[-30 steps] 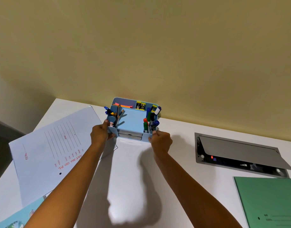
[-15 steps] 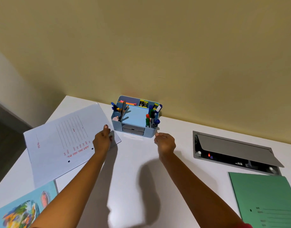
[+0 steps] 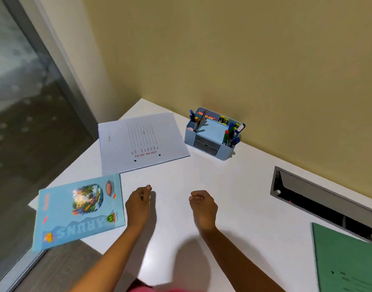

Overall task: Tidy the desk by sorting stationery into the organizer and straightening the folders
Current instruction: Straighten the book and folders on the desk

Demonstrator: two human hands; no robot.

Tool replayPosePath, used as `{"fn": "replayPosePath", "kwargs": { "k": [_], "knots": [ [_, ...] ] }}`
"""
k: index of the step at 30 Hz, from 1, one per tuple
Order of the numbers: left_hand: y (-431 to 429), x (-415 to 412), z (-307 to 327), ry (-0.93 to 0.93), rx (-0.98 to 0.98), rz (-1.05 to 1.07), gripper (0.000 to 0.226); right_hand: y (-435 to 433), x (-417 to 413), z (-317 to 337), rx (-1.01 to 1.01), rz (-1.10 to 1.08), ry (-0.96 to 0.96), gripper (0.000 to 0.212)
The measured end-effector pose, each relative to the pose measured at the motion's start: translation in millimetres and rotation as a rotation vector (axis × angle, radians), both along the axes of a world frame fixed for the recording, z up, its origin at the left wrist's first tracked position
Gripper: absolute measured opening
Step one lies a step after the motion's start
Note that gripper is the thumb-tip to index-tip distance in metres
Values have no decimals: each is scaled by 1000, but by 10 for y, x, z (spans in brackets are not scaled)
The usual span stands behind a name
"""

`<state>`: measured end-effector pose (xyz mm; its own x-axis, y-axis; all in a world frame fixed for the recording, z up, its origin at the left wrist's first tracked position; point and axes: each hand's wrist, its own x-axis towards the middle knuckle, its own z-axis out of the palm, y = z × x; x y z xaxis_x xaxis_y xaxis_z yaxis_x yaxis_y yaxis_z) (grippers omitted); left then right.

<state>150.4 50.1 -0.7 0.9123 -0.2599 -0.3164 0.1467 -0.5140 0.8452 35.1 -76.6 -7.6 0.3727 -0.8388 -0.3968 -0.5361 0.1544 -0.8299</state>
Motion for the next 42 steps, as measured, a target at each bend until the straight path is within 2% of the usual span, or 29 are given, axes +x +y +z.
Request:
{"fn": "replayPosePath", "kwargs": {
  "k": [3, 6, 8, 10, 13, 16, 20, 24, 29, 31, 35, 39, 42],
  "knots": [
    [454, 2, -59, -101, 145, 138, 21, 360, 77, -94, -129, 283, 56, 24],
    [868, 48, -154, -154, 385, 269, 34, 690, 173, -153, -207, 619, 61, 34],
    [1054, 54, -191, -99, 447, 414, 49, 862, 235, -172, -265, 849, 102, 42],
    [1176, 80, -197, 21, 411, 625, 69, 974, 292, -171, -309, 1034, 174, 48],
    [1315, 206, -184, 225, 241, 935, 96, 1032, 314, -145, -347, 1177, 256, 52],
    [1414, 386, -203, 413, 163, 968, 95, 1005, 274, -103, -393, 1237, 303, 52],
    [1515, 529, -241, 476, 59, 1049, 80, 920, 210, -83, -389, 1241, 299, 49],
    [1477, 520, -175, 388, -139, 1148, 50, 855, 149, -88, -326, 1149, 242, 48],
    [1255, 371, 19, 288, -324, 1178, 36, 702, 79, -57, -281, 956, 125, 44],
    [1164, 275, 91, 221, -369, 1128, 32, 616, 75, 25, -241, 833, 2, 42],
    [991, 137, 158, 41, -326, 909, 15, 373, 68, 242, -186, 552, -179, 42],
    [739, 51, 279, 7, -362, 635, 22, 75, -20, 408, -68, 383, -158, 60],
    [486, 12, 416, 45, -397, 428, 25, -126, -187, 434, 29, 345, -162, 58]
  ]
}}
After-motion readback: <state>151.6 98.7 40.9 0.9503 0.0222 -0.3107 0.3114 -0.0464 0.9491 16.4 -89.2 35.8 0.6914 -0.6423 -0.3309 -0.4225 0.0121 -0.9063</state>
